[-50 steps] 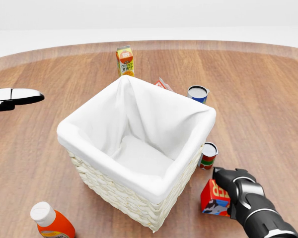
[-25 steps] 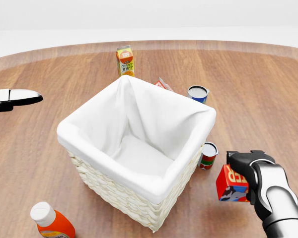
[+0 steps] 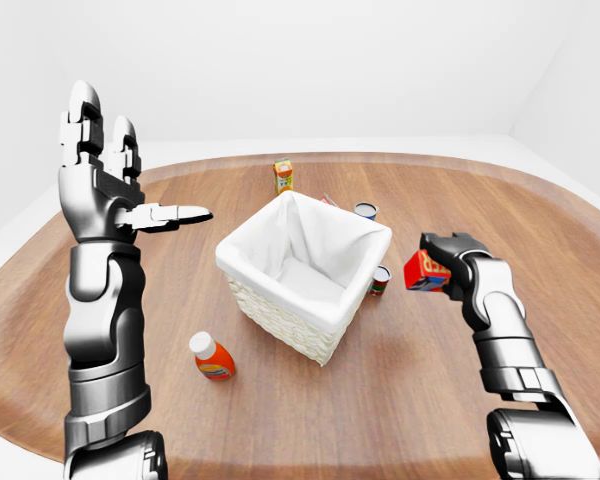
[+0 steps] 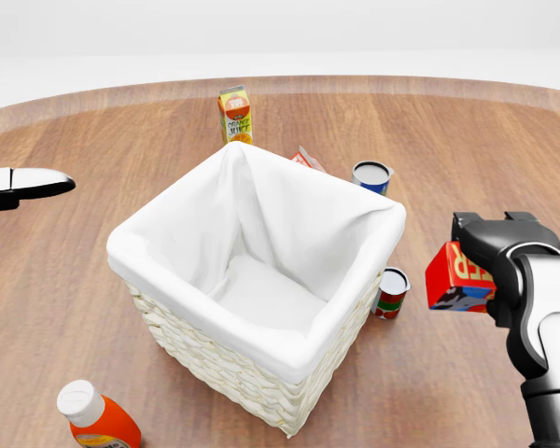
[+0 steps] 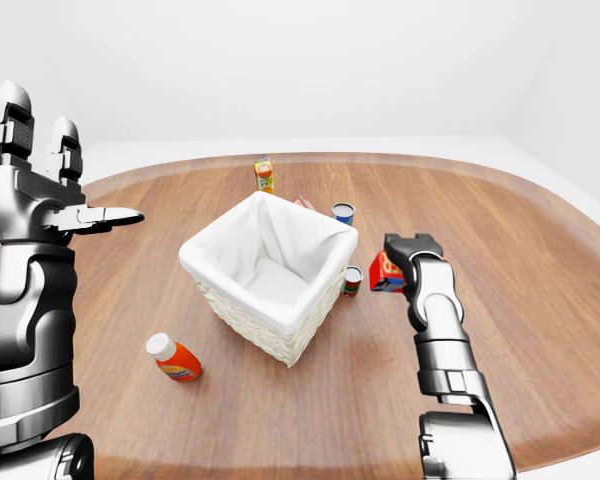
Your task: Pick up the butter and put it in the basket.
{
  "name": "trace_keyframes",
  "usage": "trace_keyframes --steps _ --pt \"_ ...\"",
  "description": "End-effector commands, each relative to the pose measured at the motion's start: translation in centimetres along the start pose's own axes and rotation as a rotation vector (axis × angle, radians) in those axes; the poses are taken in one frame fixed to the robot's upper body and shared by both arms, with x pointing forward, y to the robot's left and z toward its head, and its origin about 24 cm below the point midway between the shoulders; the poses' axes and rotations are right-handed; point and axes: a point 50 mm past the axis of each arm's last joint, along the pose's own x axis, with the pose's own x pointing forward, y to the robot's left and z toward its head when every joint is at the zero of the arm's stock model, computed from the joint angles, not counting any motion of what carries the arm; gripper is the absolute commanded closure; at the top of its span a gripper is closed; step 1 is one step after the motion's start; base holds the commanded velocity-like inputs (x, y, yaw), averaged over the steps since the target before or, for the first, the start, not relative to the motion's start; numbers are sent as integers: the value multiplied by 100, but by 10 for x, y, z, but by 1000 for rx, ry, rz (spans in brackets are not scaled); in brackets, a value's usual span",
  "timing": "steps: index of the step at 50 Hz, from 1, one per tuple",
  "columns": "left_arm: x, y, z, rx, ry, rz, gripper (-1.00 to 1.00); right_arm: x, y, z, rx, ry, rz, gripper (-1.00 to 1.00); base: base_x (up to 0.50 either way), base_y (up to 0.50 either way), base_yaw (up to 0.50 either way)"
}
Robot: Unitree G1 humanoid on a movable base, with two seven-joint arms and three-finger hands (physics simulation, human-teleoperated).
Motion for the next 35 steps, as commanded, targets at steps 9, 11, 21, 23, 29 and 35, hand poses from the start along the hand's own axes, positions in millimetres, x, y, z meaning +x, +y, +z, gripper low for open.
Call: trace_keyframes --steps 9,11,21,23,29,35 --pt "0 2 -4 -2 18 7 -100 -9 -68 4 131 -106 -157 100 0 0 0" --pt "-1 3 -5 -1 21 7 -100 -10 -73 6 139 -121 -164 100 0 0 0" --pt "-1 4 -7 -2 32 11 -100 -17 -96 20 180 -202 -232 100 0 0 0" --pt "-1 4 -7 -2 33 12 -100 -19 -100 24 175 -215 -244 100 0 0 0" --pt "-1 5 -9 -2 42 14 -100 -24 -108 30 154 -229 -265 100 0 0 0" --pt "-1 6 -11 -3 51 17 -100 -34 -120 42 131 -254 -317 100 0 0 0"
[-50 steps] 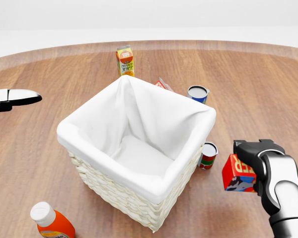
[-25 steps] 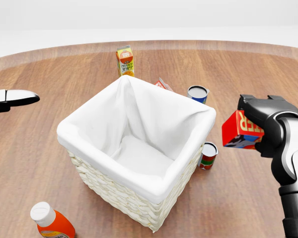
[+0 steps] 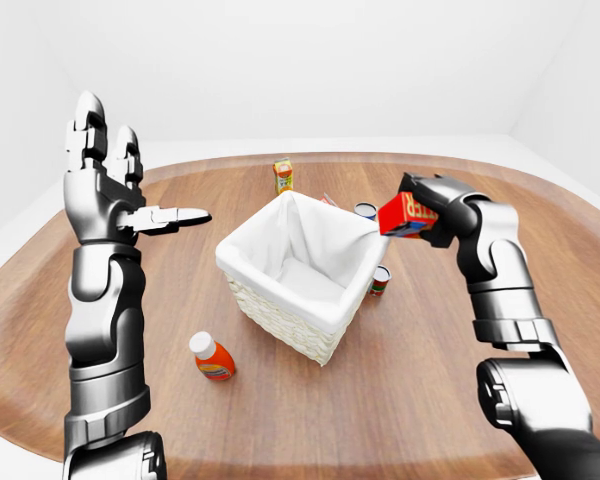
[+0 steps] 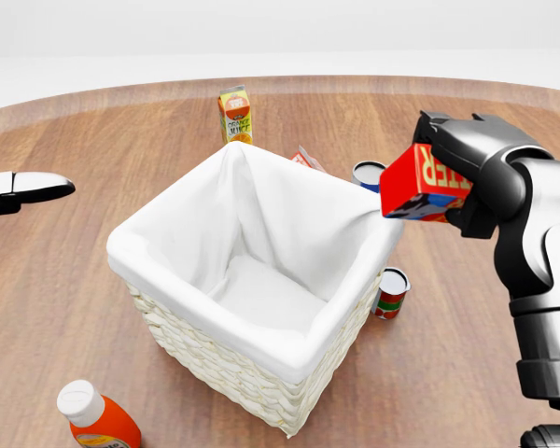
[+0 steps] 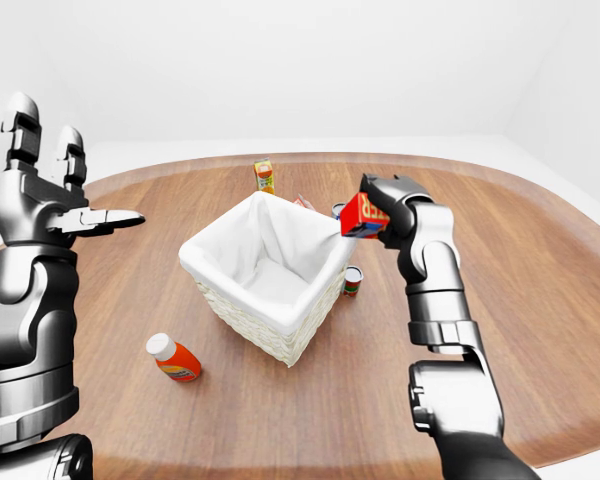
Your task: Pick up the butter and put it in the basket.
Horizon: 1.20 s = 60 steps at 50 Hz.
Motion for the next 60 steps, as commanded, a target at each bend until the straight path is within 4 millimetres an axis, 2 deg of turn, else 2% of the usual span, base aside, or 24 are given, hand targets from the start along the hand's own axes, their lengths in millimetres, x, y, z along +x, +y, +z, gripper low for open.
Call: trace_keyframes --steps 1,13,27,38,48,54,60 --pt "0 2 -3 -1 14 5 -100 -8 -30 23 -27 -59 -107 100 0 0 0" --pt "0 5 -6 -4 27 12 -100 -11 -42 56 -13 -157 -147 100 0 0 0" --pt "-1 10 -5 -10 28 20 -100 -7 -37 90 52 -288 -146 100 0 0 0" --pt "-1 12 -4 -14 27 23 -100 -16 -38 121 63 -397 -164 100 0 0 0" --pt "-2 17 -8 -21 43 36 -100 -16 -33 133 128 -462 -165 100 0 0 0" --pt "-3 20 -9 -24 51 42 -100 -22 -34 141 249 -555 -197 100 0 0 0" --pt "-3 23 -9 -27 53 52 -100 -17 -28 143 352 -593 -192 100 0 0 0"
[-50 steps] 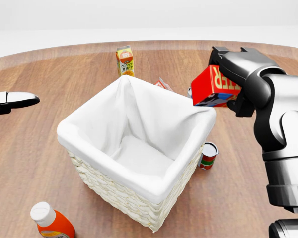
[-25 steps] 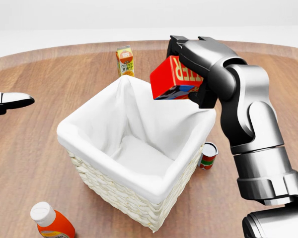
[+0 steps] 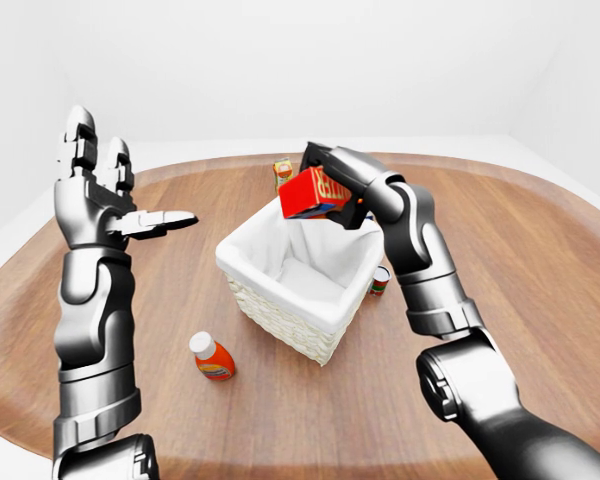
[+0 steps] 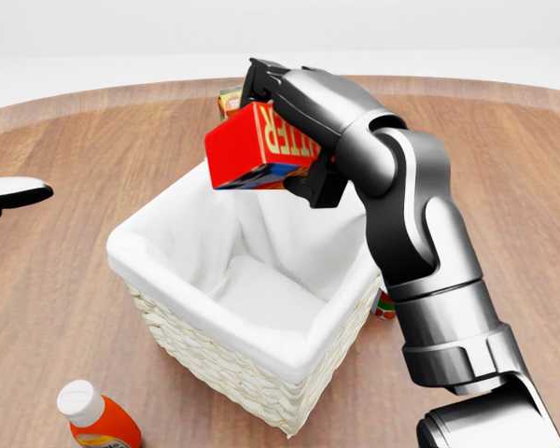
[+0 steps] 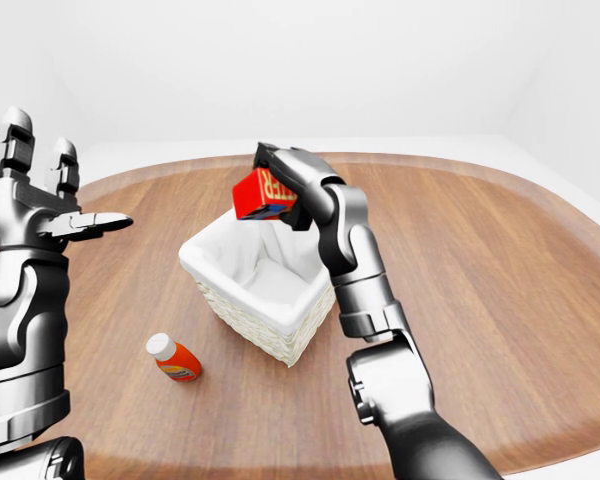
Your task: Pick up the butter and put it in the basket.
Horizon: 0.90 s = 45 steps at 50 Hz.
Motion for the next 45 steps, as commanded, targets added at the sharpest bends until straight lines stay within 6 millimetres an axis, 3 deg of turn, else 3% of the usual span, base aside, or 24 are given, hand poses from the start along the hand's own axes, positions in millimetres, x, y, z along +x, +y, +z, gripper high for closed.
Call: trace_keyframes --steps 1,24,45 --pt "0 6 -1 -9 6 15 -100 2 1 10 156 -96 -85 100 0 0 0" --pt "-2 11 -6 -17 34 28 -100 12 7 -11 588 -107 -245 100 0 0 0" --pt "-2 13 -11 -18 55 32 -100 21 42 -21 807 -25 -216 100 0 0 0"
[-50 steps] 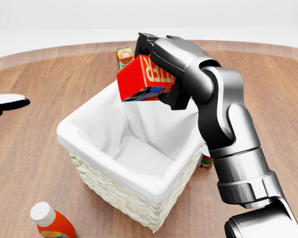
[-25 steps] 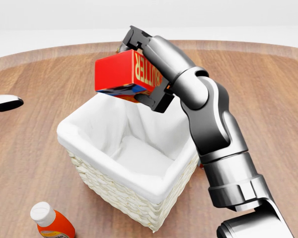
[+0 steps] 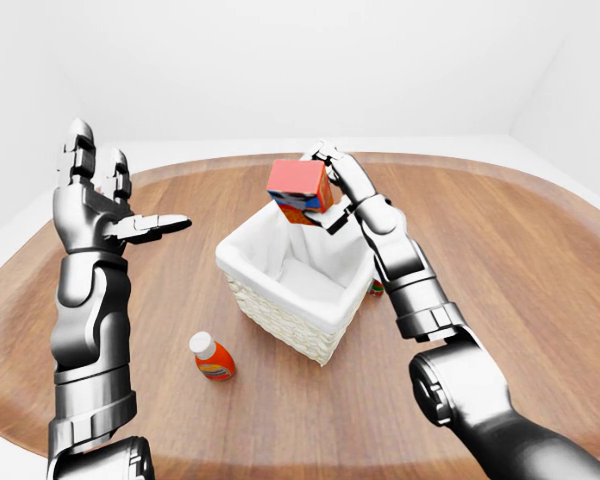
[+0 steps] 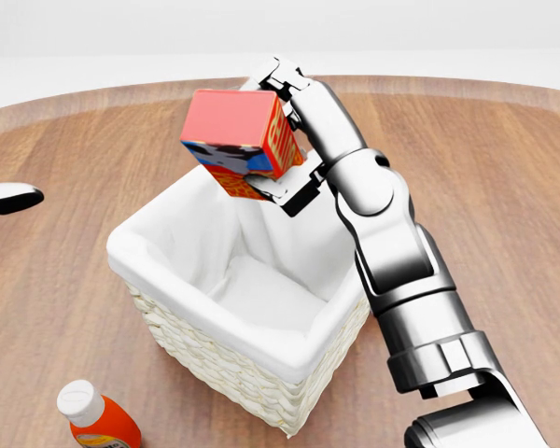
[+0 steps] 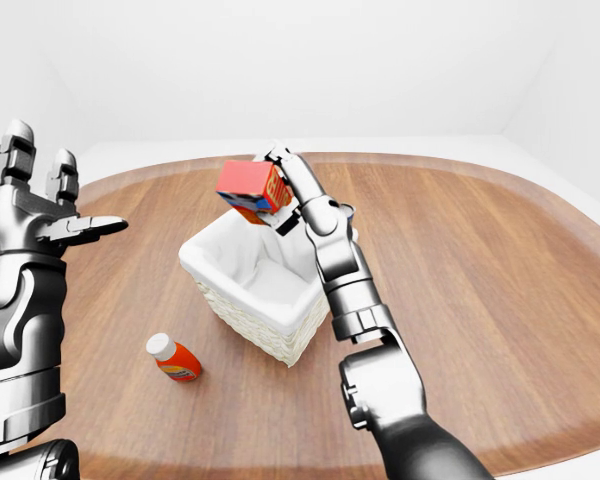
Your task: Pick up the butter and put it in the basket.
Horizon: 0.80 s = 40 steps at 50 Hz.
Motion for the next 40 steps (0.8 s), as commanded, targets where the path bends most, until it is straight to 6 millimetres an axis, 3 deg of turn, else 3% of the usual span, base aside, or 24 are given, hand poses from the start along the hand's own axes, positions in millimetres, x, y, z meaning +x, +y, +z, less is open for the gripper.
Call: trace_keyframes --steps 1,40 --pt "0 2 -2 0 11 3 -100 3 5 -9 110 41 -46 100 0 0 0" --pt "-3 5 -8 -6 36 8 -100 3 39 -53 193 271 5 100 0 0 0"
